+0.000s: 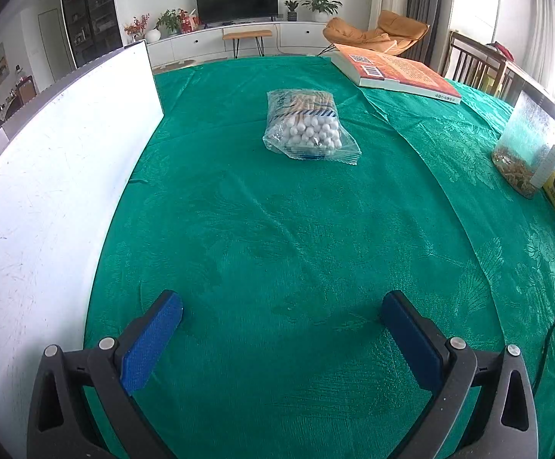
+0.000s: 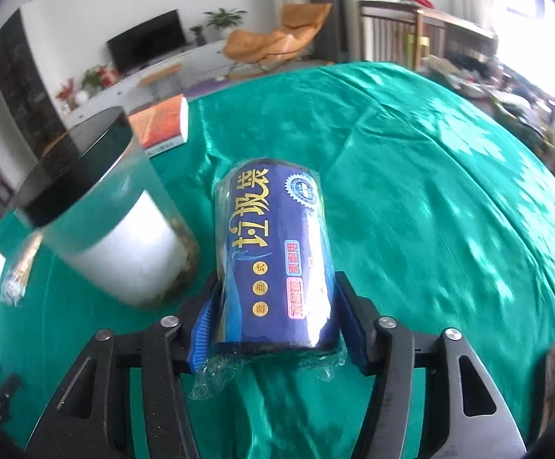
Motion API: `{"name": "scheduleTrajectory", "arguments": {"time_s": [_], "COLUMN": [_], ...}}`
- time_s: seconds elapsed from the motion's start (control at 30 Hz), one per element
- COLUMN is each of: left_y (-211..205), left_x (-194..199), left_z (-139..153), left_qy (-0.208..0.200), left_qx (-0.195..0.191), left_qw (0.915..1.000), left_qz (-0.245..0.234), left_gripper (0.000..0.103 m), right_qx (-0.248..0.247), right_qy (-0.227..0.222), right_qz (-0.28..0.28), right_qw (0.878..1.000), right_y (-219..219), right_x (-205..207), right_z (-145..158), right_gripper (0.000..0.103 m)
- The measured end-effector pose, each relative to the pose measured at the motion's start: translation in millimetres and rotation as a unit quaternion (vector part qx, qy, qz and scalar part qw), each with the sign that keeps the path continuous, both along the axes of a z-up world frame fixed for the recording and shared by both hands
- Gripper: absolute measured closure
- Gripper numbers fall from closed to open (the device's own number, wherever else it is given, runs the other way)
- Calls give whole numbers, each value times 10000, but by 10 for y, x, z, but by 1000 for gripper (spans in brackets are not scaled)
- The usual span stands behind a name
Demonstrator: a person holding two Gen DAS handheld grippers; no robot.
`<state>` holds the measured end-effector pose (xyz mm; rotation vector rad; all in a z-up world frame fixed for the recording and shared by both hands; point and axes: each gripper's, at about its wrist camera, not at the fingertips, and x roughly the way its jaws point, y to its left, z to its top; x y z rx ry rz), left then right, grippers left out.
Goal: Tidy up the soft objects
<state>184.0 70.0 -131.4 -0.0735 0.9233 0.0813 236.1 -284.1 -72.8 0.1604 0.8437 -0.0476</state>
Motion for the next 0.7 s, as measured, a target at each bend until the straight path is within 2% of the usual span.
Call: {"name": "scheduleTrajectory", "arguments": {"time_s": [0.07,0.13,0.2,0.27,0.37,0.47,0.53,0.6,0.7], "left_y": [0,0,1,2,3,3,2,3,4], "left_x": [0,0,0,0,0,1,1,2,1], "left_z": [0,-1,-1,-1,-1,-1,-2,-3,-3], "left_qy": [0,0,0,0,0,0,-1,0,1], "left_qx": [0,0,-2,-1,0,0,0,0,-1], "left_qw": [10000,10000,10000,10000,10000,10000,10000,10000,10000], "left_qz": [0,0,2,1,-2,-2,-2,-2,-3], "left_gripper": [0,0,0,0,0,0,0,0,0], "right_qx": [140,386,492,329,-275,-624,-691,-717,-666], "right_qy": [45,-112,-359,-442,17,289,319,270,296], "right_qz": [-12,-129,-196,-294,-330,-332,-362,-410,-461], "right_qw": [9999,9991,9980,9980,9991,9971,9964,9962,9963], "right_y": [-62,-74,-62,-1,169,271,282,290,261], "right_x": [-20,-200,-495,-754,-1010,-1081,-1087,-1109,-1139], "right_z": [10,79,163,183,-14,-180,-201,-210,-223], "right_gripper": [38,36,30,26,26,27,26,21,17]}}
